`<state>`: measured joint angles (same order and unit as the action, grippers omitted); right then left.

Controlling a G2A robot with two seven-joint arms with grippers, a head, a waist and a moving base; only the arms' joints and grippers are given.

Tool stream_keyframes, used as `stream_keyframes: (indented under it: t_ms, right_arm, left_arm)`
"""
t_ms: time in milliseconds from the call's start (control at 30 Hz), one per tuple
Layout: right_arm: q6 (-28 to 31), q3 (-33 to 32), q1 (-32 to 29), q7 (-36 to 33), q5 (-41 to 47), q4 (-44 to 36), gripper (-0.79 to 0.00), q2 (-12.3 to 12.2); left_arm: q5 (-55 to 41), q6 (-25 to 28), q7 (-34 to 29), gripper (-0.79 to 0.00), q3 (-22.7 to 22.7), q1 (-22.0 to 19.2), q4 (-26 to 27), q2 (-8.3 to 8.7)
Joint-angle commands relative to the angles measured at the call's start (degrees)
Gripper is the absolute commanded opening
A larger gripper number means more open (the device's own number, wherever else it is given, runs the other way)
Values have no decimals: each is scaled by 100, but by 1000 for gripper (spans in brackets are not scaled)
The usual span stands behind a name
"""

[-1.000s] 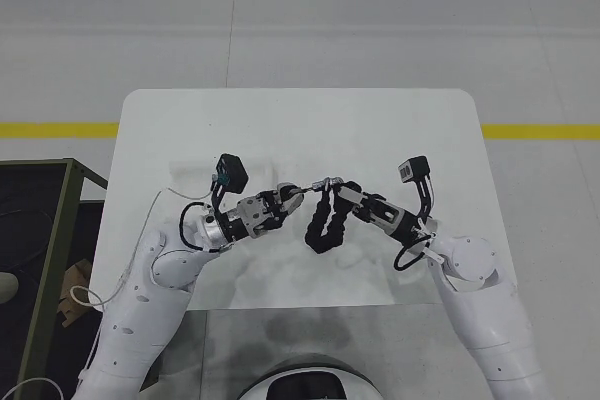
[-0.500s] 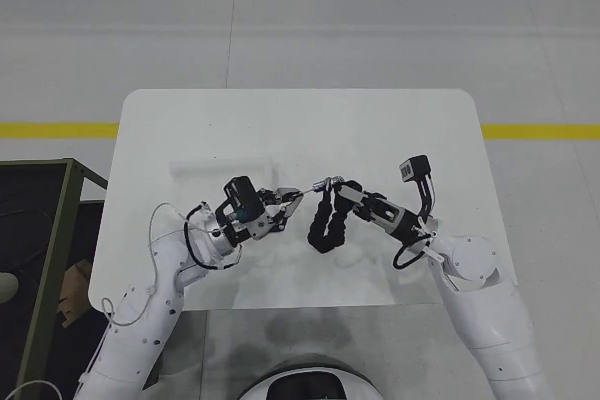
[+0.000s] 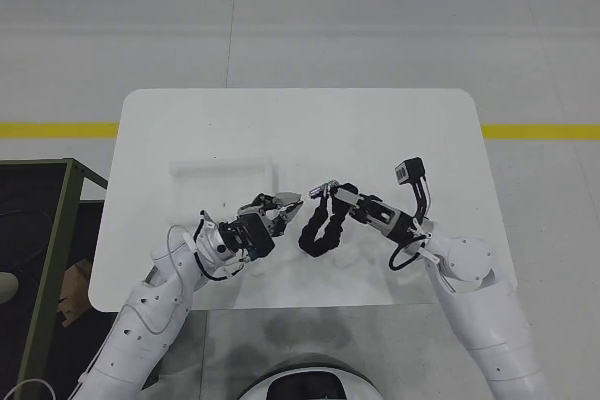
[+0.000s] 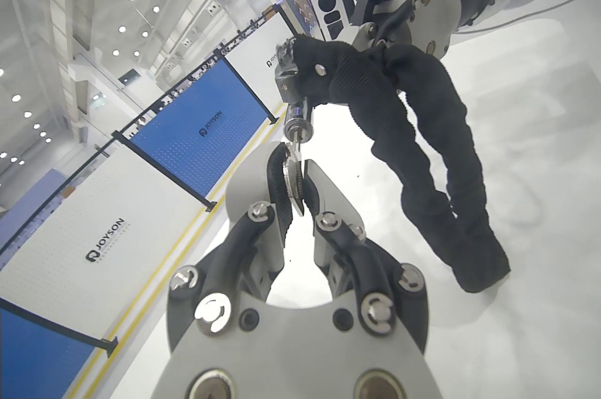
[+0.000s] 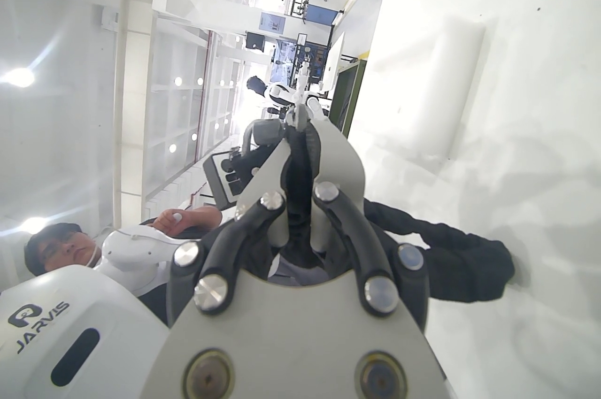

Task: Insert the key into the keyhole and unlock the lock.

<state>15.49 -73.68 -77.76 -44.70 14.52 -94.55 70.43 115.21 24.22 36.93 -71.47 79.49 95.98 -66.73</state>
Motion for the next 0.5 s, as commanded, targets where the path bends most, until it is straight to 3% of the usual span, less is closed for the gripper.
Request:
stream_keyframes:
  t_ms: [0, 267, 467]
  right_arm:
    - [-33, -2, 8, 4, 125, 22, -785, 0]
    - [59, -532, -65, 163, 351, -71, -785, -75]
    - [739, -1093, -183, 591, -1104, -537, -785, -183]
  left_arm:
    - [-267, 56, -49, 0, 8, 26, -48, -8]
    - [-334, 73, -82, 0, 5, 34, -61, -10]
    - [-334, 73, -82, 0, 5, 34, -61, -10]
